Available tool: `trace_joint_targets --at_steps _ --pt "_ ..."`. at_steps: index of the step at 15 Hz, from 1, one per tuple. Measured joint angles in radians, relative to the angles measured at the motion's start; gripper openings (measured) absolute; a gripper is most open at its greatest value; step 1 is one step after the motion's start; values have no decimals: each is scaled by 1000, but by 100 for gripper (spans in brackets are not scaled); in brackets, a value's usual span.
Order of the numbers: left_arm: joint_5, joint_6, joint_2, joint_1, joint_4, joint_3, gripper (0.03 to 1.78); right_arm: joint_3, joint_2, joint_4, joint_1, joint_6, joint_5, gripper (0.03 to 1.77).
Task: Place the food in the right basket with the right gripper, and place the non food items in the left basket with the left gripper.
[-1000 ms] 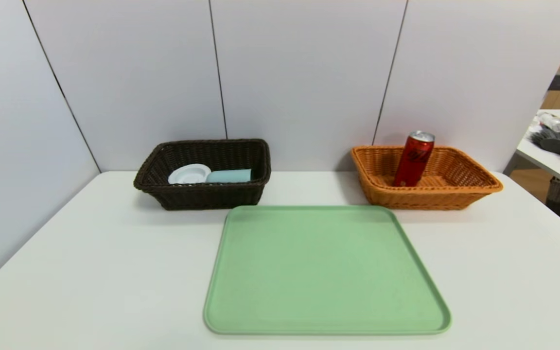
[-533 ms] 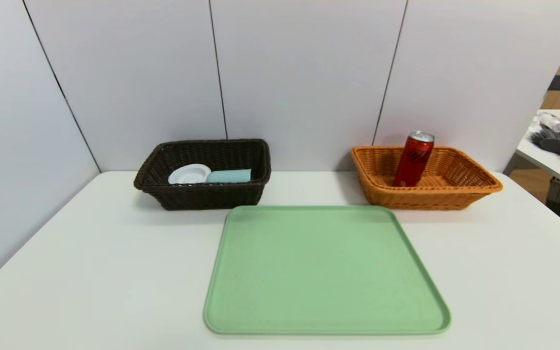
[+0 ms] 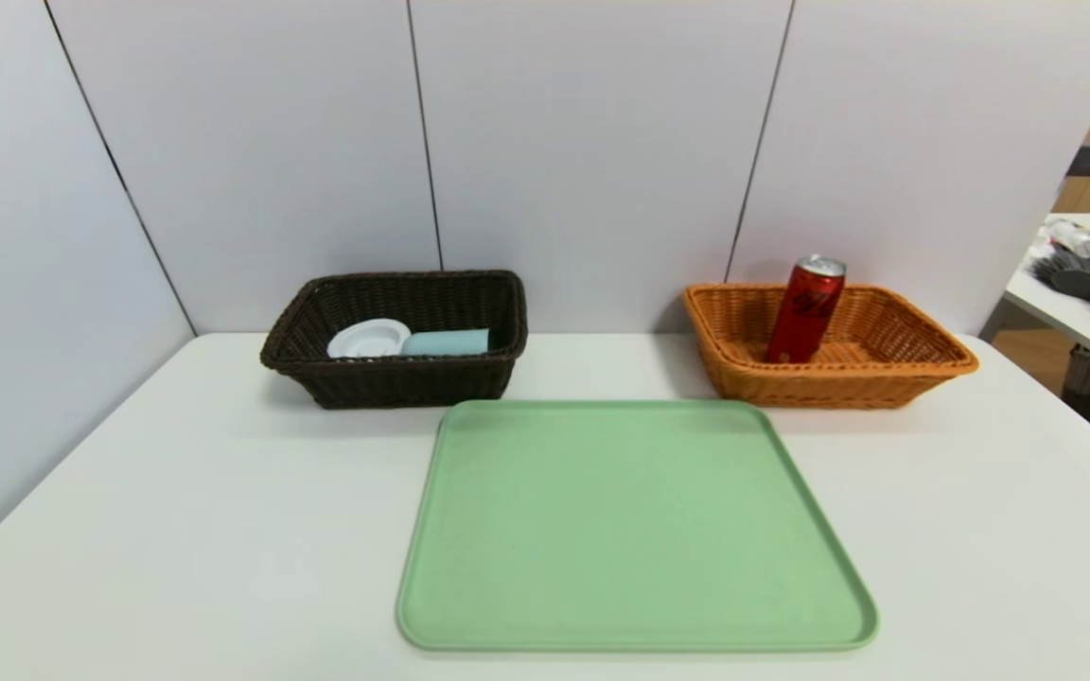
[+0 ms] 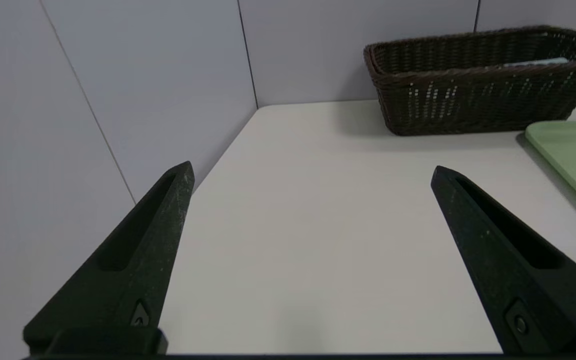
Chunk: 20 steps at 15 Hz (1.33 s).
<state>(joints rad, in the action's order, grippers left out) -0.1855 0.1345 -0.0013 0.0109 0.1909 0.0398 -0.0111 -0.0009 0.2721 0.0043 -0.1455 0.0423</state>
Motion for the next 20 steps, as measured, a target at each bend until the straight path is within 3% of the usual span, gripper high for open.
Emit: trace_joint_targets --at_steps 2,4,6,10,20 --pt "46 -14 0 0 -3 -29 169 8 0 -111 0 4 -14 170" --pt "132 -20 0 0 -73 -37 169 10 0 -235 0 6 -14 170" --pt "187 -40 0 0 -156 -39 169 11 0 -280 0 33 -9 170" --pt "192 -109 0 0 -191 -40 169 11 0 -280 0 127 -19 170" --pt "180 -144 0 0 -190 -40 169 11 0 -280 0 128 -20 170"
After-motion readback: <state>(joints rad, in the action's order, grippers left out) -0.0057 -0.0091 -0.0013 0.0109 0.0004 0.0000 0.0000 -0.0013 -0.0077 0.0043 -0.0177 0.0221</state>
